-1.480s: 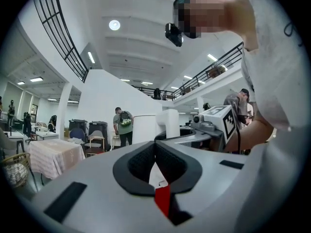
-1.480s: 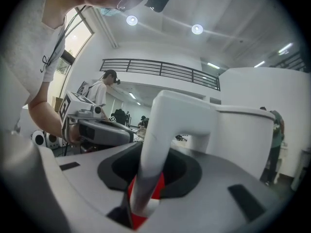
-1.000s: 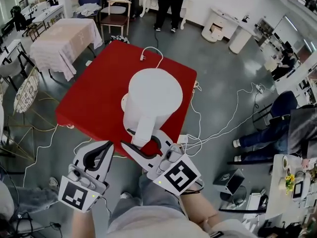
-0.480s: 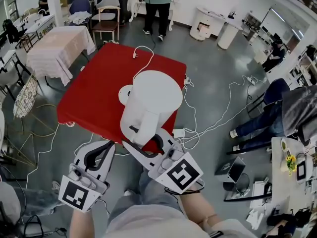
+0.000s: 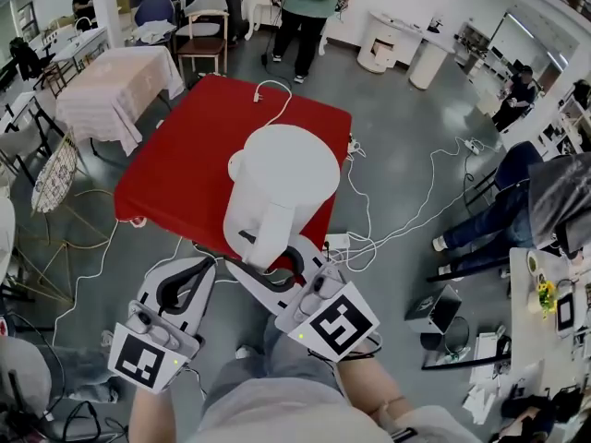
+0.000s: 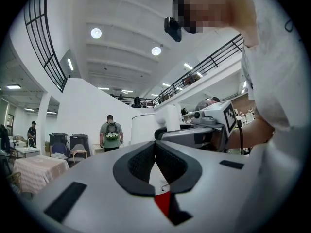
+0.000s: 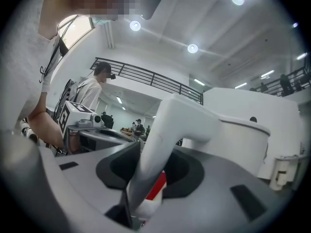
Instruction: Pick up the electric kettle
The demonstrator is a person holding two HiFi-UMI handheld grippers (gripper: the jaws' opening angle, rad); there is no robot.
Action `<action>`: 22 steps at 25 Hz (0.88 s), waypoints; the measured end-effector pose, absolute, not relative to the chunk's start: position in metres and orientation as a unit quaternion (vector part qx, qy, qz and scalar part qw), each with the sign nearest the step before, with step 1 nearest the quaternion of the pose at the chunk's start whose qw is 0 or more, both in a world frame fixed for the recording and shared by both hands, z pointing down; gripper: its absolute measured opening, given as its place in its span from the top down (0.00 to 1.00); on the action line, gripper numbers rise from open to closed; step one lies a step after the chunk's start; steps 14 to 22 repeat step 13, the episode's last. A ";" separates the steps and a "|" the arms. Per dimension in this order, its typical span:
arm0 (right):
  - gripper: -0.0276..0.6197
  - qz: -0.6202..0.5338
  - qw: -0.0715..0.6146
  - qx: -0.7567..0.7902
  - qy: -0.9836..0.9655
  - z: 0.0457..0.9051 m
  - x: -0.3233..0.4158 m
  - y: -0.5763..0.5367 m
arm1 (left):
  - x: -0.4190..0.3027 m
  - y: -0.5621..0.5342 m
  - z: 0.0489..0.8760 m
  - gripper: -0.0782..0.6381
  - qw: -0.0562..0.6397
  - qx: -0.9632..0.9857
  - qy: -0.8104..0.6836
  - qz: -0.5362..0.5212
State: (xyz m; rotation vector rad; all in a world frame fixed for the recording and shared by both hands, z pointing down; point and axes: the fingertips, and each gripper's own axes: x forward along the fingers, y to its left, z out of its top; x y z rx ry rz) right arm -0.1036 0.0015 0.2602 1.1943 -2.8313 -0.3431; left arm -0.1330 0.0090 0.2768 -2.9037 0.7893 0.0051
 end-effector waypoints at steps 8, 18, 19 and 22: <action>0.74 -0.116 0.032 0.389 -0.913 0.256 -0.105 0.013 | -0.137 0.020 0.273 0.88 0.073 -0.962 0.262 0.009; 0.74 -0.123 0.029 0.389 -0.913 0.252 -0.106 0.013 | -0.140 0.020 0.271 0.88 0.070 -0.963 0.262 0.005; 0.74 -0.123 0.029 0.389 -0.913 0.252 -0.106 0.013 | -0.140 0.020 0.271 0.88 0.070 -0.963 0.262 0.005; 0.74 -0.123 0.029 0.389 -0.913 0.252 -0.106 0.013 | -0.140 0.020 0.271 0.88 0.070 -0.963 0.262 0.005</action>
